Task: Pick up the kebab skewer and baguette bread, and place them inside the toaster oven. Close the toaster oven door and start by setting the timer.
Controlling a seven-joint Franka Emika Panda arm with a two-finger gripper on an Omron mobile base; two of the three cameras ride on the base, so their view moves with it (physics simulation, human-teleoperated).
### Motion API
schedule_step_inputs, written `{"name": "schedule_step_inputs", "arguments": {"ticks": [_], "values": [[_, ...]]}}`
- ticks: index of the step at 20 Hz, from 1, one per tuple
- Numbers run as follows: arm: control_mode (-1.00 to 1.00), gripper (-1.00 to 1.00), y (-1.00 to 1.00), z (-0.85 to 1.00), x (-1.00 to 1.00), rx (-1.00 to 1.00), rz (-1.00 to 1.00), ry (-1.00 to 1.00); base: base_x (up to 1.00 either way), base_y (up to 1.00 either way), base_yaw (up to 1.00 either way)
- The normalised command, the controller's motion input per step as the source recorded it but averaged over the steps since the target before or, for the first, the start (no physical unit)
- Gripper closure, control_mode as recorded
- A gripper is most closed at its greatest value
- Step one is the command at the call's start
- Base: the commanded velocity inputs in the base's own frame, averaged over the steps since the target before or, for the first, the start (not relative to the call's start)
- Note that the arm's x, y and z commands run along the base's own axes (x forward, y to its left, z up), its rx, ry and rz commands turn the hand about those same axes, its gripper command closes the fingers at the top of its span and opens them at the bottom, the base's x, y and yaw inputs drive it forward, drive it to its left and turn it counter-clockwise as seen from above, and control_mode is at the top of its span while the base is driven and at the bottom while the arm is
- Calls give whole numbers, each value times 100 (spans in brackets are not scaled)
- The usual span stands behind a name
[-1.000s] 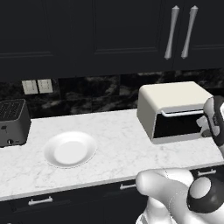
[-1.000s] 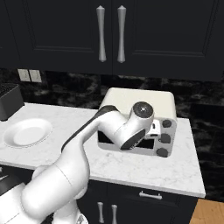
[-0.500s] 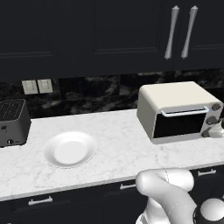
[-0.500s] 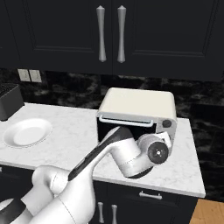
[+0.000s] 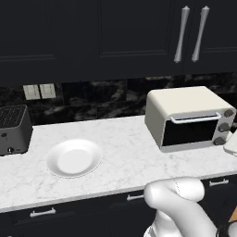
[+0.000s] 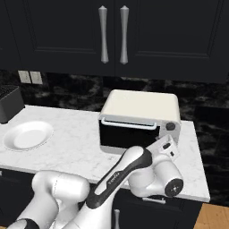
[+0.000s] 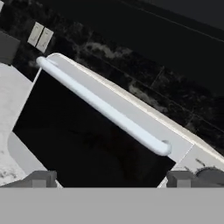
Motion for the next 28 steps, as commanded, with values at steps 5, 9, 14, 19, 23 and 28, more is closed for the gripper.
{"name": "schedule_step_inputs", "arguments": {"ticks": [5,9,14,19,23,28], "values": [[-100,-100,-21,0,12,-25,14,-19,0,0,0],[-100,-100,-5,-8,27,-36,0,-9,0,0,0],[-100,-100,0,-33,32,-41,0,-8,0,0,0],[-100,-100,-1,-39,22,-25,0,-8,0,0,0],[-100,-100,-18,-23,36,-16,0,-10,0,0,0],[-100,-100,-44,0,24,-9,-2,-6,0,0,0]]}}
